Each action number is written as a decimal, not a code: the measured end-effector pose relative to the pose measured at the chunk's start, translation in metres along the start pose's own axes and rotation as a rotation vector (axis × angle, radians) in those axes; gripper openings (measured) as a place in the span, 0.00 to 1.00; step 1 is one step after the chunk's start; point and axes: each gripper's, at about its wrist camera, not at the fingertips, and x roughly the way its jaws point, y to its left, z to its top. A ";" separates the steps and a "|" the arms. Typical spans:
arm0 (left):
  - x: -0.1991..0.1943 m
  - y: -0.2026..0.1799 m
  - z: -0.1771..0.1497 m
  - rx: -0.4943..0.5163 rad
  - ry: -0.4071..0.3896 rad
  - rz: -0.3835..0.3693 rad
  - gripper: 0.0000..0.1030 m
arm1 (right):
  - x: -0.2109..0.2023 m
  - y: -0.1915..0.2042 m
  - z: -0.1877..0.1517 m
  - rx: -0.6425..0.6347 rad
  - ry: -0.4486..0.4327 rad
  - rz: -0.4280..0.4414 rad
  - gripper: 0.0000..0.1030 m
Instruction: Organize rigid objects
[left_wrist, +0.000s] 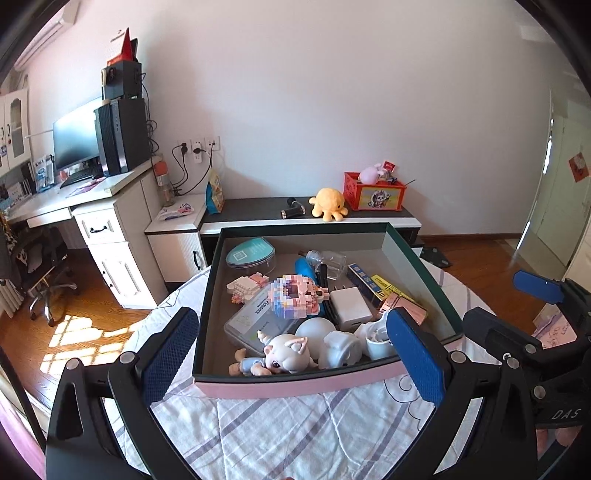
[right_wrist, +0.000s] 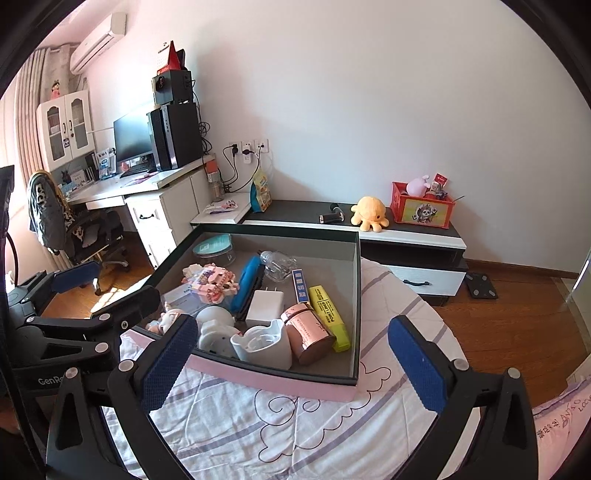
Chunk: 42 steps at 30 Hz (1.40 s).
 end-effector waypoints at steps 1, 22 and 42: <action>-0.008 0.001 -0.001 -0.001 -0.009 -0.008 1.00 | -0.006 0.002 -0.001 0.003 -0.008 0.001 1.00; -0.220 -0.007 -0.060 -0.002 -0.363 0.064 1.00 | -0.190 0.062 -0.050 -0.023 -0.238 -0.021 1.00; -0.351 -0.029 -0.103 0.050 -0.529 0.116 1.00 | -0.320 0.098 -0.091 -0.064 -0.432 -0.061 1.00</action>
